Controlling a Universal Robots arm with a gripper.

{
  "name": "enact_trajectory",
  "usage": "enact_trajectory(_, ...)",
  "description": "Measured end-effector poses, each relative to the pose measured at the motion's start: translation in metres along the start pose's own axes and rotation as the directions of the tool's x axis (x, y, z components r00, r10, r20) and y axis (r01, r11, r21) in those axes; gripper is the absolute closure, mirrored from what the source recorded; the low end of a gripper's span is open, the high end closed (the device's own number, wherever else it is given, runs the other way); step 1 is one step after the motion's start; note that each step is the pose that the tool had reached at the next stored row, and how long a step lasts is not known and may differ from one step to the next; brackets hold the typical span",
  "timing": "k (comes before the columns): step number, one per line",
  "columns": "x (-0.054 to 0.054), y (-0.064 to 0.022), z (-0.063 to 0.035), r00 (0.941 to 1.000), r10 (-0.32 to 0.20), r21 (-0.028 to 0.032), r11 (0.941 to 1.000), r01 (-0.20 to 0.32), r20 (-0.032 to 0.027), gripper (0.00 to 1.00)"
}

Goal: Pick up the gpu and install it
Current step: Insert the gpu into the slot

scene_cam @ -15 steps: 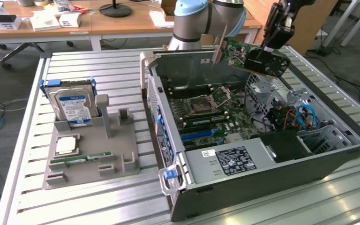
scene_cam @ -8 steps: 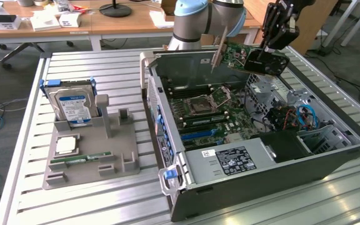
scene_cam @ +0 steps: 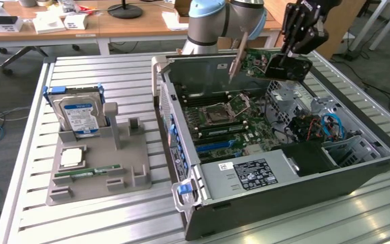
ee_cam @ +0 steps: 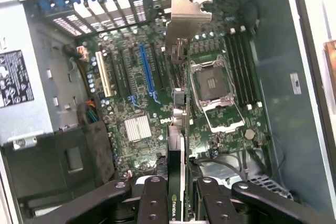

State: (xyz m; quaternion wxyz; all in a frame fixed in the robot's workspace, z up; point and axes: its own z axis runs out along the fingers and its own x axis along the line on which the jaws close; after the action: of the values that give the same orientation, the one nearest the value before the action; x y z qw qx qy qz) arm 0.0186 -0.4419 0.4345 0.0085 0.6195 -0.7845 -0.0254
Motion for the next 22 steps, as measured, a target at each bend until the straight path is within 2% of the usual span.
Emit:
enact_trajectory(3, 0.0, 0.0, 0.0, 0.9995, -0.031, -0.0006, 0.9995, 0.031, -0.0016, 0.74)
enact_trajectory(17, 0.0, 0.0, 0.0001, 0.9985, -0.054, 0.0039, 0.9985, 0.054, -0.0015, 0.74)
enact_trajectory(19, 0.0, 0.0001, 0.0003, 0.9984, -0.057, 0.0075, 0.9983, 0.057, -0.0008, 0.74)
enact_trajectory(22, 0.0, 0.0, 0.0005, 0.9979, -0.064, 0.0167, 0.9978, 0.064, 0.0016, 0.74)
